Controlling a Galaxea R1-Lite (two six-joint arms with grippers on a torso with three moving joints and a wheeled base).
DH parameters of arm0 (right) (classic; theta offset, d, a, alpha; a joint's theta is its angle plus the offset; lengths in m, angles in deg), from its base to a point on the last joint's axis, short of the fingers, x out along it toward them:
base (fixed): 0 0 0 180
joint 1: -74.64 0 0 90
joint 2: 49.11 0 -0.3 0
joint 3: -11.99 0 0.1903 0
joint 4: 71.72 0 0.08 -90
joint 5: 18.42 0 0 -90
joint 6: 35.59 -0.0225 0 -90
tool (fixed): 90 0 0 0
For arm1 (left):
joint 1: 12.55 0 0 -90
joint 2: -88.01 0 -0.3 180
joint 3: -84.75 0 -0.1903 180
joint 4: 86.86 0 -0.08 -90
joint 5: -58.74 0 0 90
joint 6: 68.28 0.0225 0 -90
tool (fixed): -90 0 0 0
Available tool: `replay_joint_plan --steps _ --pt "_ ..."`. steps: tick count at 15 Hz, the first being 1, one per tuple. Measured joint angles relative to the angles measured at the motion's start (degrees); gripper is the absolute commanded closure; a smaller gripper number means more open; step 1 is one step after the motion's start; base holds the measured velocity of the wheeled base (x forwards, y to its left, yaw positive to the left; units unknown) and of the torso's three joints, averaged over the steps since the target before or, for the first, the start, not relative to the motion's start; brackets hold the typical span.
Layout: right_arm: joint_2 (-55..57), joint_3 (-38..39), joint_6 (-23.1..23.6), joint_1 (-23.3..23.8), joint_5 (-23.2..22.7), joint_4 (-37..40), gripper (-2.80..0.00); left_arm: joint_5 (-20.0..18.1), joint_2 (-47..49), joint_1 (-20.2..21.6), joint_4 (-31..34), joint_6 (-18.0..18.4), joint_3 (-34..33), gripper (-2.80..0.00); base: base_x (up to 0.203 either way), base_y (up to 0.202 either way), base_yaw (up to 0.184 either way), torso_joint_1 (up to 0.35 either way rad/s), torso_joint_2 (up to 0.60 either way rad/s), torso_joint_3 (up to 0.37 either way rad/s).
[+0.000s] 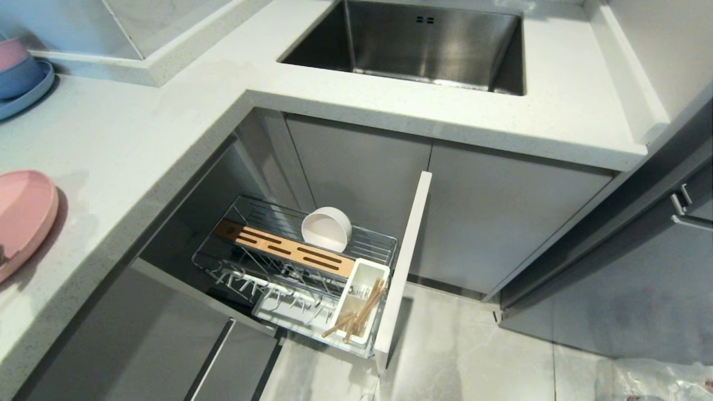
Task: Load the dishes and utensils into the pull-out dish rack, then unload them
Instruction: Pick up the spoon and place it in the cupboard
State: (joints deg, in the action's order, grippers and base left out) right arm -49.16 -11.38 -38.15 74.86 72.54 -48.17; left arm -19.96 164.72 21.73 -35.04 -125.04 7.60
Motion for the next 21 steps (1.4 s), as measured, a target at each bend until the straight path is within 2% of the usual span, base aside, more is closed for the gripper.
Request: replay_joint_plan --steps 4,6,8,10,14,15,17,19,21 --pt "0.0 0.0 0.0 0.0 0.0 0.0 0.0 0.2 -1.3 -3.7 3.9 2.4 9.5 0.0 0.0 0.0 0.0 0.0 0.0 0.0" --pt "0.0 0.0 0.0 0.0 0.0 0.0 0.0 0.2 -1.5 -3.9 6.2 2.6 10.2 0.0 0.0 0.0 0.0 0.0 0.0 0.0" --pt "0.0 0.0 0.0 0.0 0.0 0.0 0.0 0.3 -1.4 -2.5 7.9 3.7 9.4 0.0 0.0 0.0 0.0 0.0 0.0 0.0" --pt "0.0 0.0 0.0 0.0 0.0 0.0 0.0 0.3 -1.1 0.0 10.8 7.9 9.0 0.0 0.0 0.0 0.0 0.0 0.0 0.0" --pt "0.0 0.0 0.0 0.0 0.0 0.0 0.0 0.0 0.1 4.2 11.2 16.9 9.0 0.0 0.0 0.0 0.0 0.0 0.0 0.0" --pt "0.0 0.0 0.0 0.0 0.0 0.0 0.0 -0.1 0.6 4.8 11.3 19.4 8.6 -2.8 0.0 0.0 0.0 0.0 0.0 0.0" --pt "0.0 0.0 0.0 0.0 0.0 0.0 0.0 -1.7 1.7 5.4 11.3 24.0 7.7 -2.8 0.0 0.0 0.0 0.0 0.0 0.0" --pt "0.0 0.0 0.0 0.0 0.0 0.0 0.0 -5.3 2.9 5.6 11.1 25.2 7.6 -2.8 0.0 0.0 0.0 0.0 0.0 0.0" --pt "0.0 0.0 0.0 0.0 0.0 0.0 0.0 -6.3 4.1 5.7 10.9 25.2 7.5 -2.8 0.0 0.0 0.0 0.0 0.0 0.0"
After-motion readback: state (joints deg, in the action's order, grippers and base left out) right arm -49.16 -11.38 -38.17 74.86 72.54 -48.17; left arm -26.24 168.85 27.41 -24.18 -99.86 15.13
